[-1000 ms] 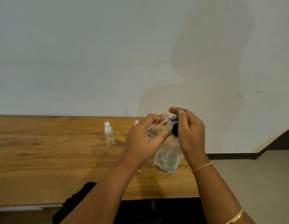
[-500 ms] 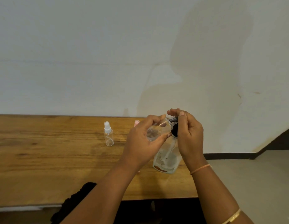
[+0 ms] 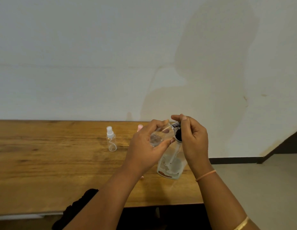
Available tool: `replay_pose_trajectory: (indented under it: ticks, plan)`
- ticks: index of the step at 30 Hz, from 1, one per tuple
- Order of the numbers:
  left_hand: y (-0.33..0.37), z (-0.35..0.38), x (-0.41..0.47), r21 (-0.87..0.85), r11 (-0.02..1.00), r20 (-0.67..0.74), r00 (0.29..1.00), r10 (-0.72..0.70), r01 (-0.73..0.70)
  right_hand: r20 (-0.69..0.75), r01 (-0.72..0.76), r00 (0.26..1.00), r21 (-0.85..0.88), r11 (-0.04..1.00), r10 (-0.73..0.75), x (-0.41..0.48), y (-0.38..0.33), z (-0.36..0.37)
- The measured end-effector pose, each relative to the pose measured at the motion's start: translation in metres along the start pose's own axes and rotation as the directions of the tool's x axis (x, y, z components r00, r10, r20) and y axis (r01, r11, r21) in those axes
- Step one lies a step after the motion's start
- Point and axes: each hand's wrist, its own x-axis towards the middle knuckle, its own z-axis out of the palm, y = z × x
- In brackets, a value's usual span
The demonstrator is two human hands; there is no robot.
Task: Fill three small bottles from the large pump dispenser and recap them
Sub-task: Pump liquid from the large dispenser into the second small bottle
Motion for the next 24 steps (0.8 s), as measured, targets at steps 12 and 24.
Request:
replay_pose_trajectory:
  ticks: [12,24]
  plan:
    - [-0.004,0.000,0.000,-0.011,1.000,0.025,1.000,-0.015,0.015,-0.008,-0.033,0.999,-0.028,0.999,0.033,0.002,0.006,0.001]
    - [-0.003,0.000,0.004,0.019,0.999,0.008,1.000,0.030,-0.030,0.105,-0.065,0.992,0.000,0.998,0.065,0.004,-0.013,-0.005]
